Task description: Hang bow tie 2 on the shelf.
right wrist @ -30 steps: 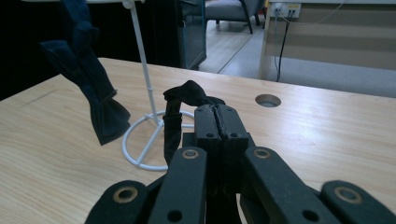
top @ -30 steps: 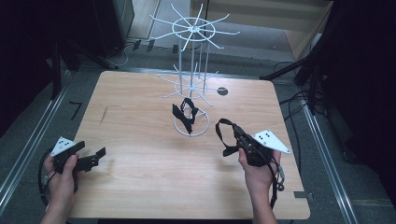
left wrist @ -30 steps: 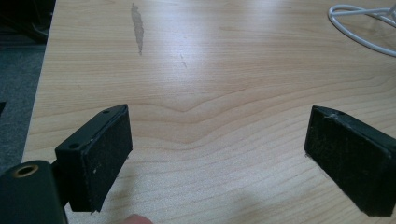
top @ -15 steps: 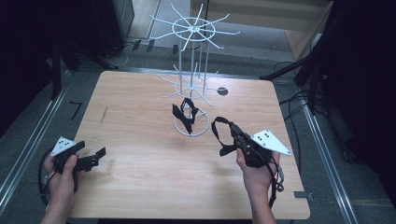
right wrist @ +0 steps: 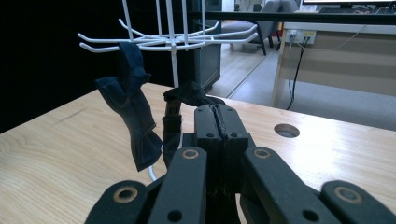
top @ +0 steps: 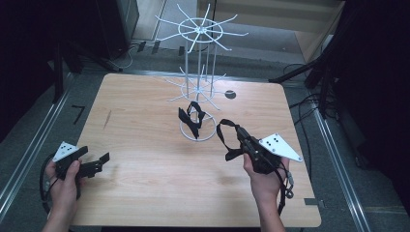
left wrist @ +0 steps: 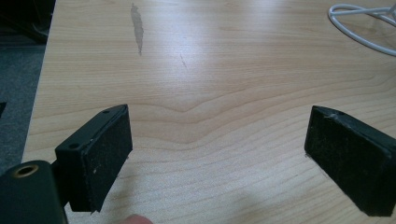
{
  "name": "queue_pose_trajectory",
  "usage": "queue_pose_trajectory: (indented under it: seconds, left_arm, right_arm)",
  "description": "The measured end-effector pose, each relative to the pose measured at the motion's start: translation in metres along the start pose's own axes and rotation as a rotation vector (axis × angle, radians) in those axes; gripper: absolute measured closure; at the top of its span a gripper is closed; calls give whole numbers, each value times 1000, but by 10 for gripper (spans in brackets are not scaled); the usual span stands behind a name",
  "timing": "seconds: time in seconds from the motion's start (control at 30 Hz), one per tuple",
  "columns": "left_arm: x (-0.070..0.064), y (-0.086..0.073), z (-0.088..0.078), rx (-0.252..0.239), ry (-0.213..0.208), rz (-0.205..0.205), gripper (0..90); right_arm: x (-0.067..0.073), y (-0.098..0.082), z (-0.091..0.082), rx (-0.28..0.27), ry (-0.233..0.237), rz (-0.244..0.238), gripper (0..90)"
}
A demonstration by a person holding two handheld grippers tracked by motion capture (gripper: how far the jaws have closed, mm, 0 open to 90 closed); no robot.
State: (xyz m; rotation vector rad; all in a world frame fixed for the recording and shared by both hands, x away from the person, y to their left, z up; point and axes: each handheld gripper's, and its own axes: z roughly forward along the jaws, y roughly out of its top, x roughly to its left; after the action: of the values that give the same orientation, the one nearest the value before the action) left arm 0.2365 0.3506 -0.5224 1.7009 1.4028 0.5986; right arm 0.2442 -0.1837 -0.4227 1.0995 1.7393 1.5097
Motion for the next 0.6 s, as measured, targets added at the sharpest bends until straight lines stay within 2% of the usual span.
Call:
queue_pose_trajectory:
  seconds: [0.6]
  left_arm:
    - [0,0,0,1,0,1,82]
  right_arm:
    - [9,13,-2,-37,17,-12,900]
